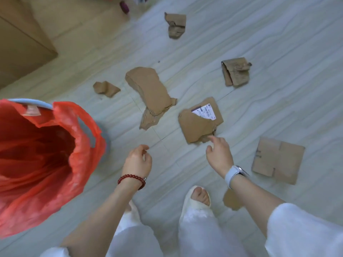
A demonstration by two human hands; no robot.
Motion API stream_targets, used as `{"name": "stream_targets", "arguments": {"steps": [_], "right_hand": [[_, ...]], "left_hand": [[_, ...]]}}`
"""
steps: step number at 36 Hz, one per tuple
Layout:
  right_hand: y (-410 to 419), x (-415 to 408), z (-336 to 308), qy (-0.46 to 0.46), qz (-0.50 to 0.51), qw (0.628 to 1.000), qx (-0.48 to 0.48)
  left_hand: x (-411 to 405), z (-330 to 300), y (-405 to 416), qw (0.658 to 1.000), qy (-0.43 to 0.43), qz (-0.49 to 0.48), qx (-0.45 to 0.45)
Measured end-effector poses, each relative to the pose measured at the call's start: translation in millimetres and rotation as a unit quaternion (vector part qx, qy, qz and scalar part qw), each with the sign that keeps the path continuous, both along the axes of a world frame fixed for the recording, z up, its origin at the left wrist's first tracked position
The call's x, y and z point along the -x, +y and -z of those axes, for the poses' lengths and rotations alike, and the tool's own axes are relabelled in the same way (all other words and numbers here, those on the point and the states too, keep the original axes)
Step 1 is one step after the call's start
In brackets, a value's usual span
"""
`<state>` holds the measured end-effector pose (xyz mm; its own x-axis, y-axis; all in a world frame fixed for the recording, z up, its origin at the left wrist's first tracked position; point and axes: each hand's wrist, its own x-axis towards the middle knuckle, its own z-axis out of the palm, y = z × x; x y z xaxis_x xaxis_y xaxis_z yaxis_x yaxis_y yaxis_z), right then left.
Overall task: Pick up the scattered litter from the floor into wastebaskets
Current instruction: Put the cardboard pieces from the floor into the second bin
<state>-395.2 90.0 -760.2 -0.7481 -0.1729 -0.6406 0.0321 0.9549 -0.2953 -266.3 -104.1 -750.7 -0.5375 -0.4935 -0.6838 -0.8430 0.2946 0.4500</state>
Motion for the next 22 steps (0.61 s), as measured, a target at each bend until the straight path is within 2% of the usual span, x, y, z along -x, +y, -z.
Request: {"name": "stream_targets", "arguments": {"steps": [5, 11, 13, 15, 18, 22], "right_hand": [[1, 39, 89, 0.124, -0.11, 0.986, -0.01], [-10, 69, 160, 0.141, -0.208, 0.967, -0.053], [-13, 73, 168, 0.13, -0.19, 0.972, -0.033], [-16, 77, 170, 0.099, -0.133, 0.985, 0.044], [-18, 83, 156, 0.051, -0.039, 0.987, 0.147], [-26, 91, 122, 0.059, 0.044, 0.97, 0.232]], "left_hand": [[31, 115, -4, 0.998, -0.021, -0.001, 0.066], [73, 201, -24, 0.982, -0.02, -0.005, 0.189], [81, 211, -25, 0.977, -0.01, -0.017, 0.213], [85, 212, -25, 0.977, 0.011, -0.043, 0.21], [88, 207, -31, 0.986, 0.019, -0.077, 0.146], [89, 184, -44, 0.994, 0.049, -0.089, 0.051]]}}
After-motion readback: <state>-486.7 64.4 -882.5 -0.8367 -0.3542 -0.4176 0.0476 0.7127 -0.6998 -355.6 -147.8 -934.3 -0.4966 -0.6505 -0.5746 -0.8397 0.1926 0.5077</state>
